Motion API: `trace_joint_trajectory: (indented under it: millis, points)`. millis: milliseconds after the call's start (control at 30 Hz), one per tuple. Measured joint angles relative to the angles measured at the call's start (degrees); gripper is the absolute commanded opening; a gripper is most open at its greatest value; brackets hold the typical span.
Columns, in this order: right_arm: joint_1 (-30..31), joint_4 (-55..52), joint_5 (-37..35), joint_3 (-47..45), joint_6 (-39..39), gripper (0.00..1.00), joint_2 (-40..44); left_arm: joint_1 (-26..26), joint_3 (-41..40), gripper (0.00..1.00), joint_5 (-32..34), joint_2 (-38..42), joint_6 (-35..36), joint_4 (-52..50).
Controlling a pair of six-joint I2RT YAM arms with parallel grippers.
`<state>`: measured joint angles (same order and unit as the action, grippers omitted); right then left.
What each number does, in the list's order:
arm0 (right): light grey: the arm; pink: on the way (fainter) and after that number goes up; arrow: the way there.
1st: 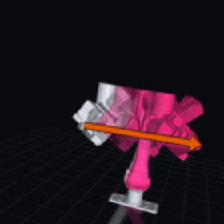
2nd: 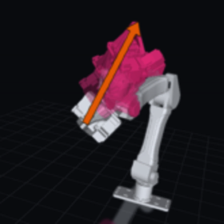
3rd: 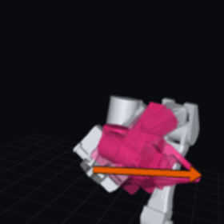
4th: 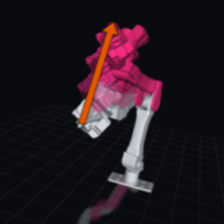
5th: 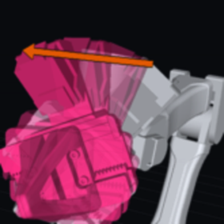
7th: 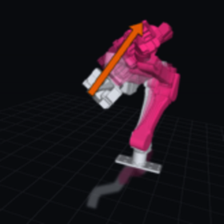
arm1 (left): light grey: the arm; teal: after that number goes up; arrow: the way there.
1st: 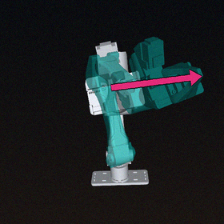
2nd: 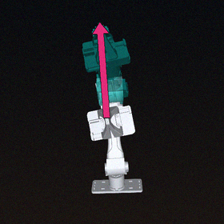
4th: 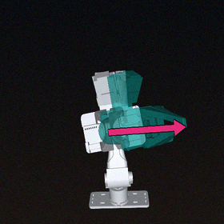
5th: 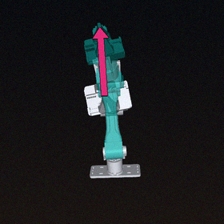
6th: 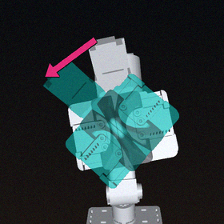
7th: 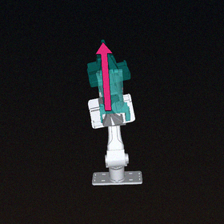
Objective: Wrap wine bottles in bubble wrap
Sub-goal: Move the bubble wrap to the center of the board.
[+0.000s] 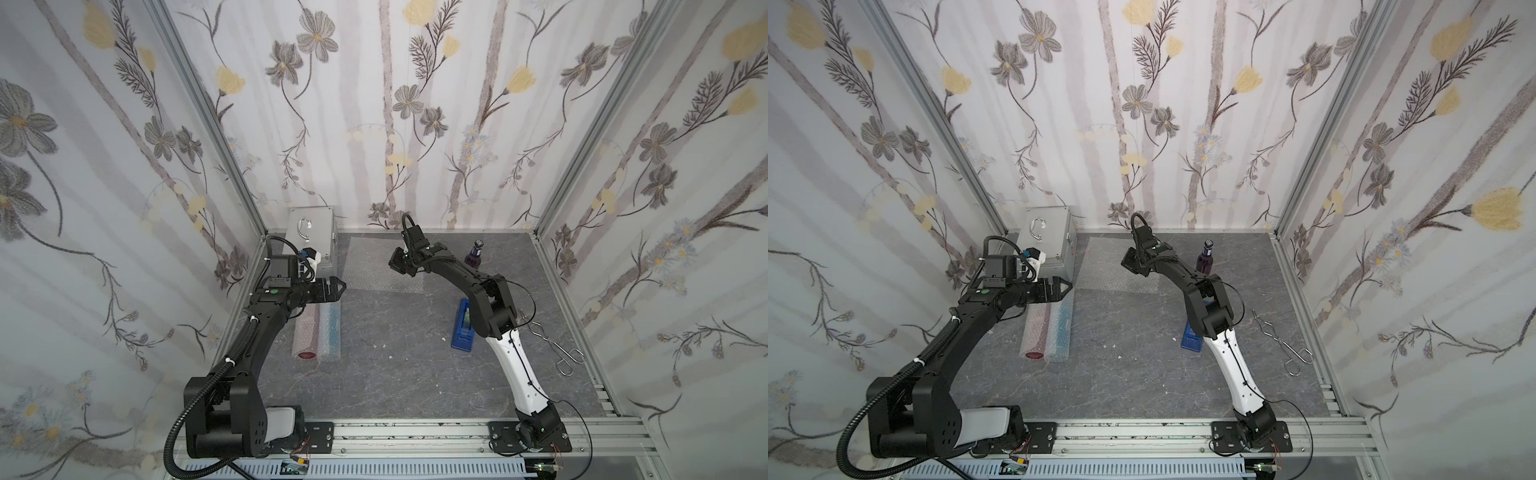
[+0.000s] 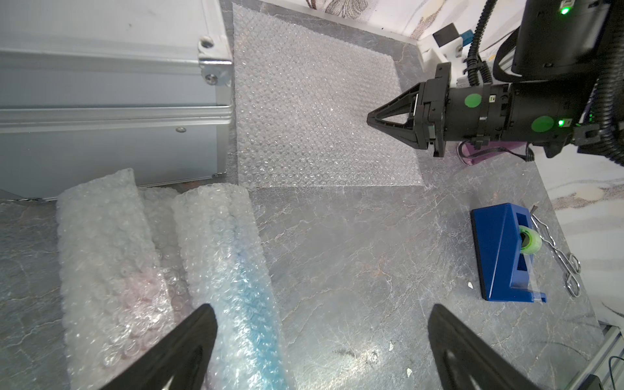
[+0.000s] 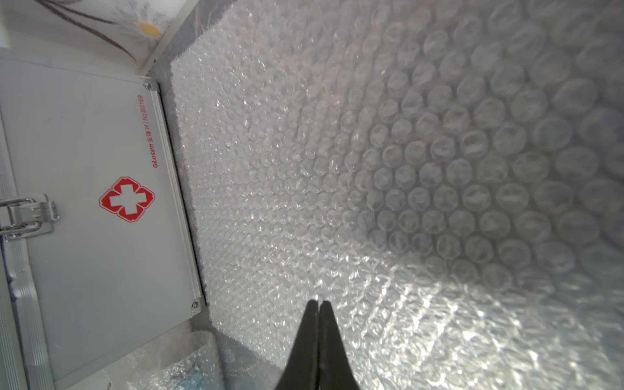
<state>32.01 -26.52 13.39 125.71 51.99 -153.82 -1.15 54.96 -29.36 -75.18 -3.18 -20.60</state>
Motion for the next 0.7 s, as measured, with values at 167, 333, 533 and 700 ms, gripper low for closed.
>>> trace_joint_trajectory:
  millis: [167,333,533,700]
  points:
    - [1.20,1.70,0.96,-11.17,-0.79,0.00,3.65,-0.04,0.24,1.00,0.09,-0.46,0.76,0.24]
    - [2.49,4.70,-0.39,-23.65,-3.26,0.00,11.02,-0.22,0.85,1.00,0.59,-0.96,1.95,0.20]
    - [3.02,11.78,-0.28,-39.52,-4.26,0.00,19.65,-0.74,1.81,1.00,0.90,-1.84,2.99,-0.13]
    - [4.63,16.79,-0.42,-49.48,-5.27,0.00,25.18,-1.79,2.69,0.99,0.87,-2.67,3.43,-0.87]
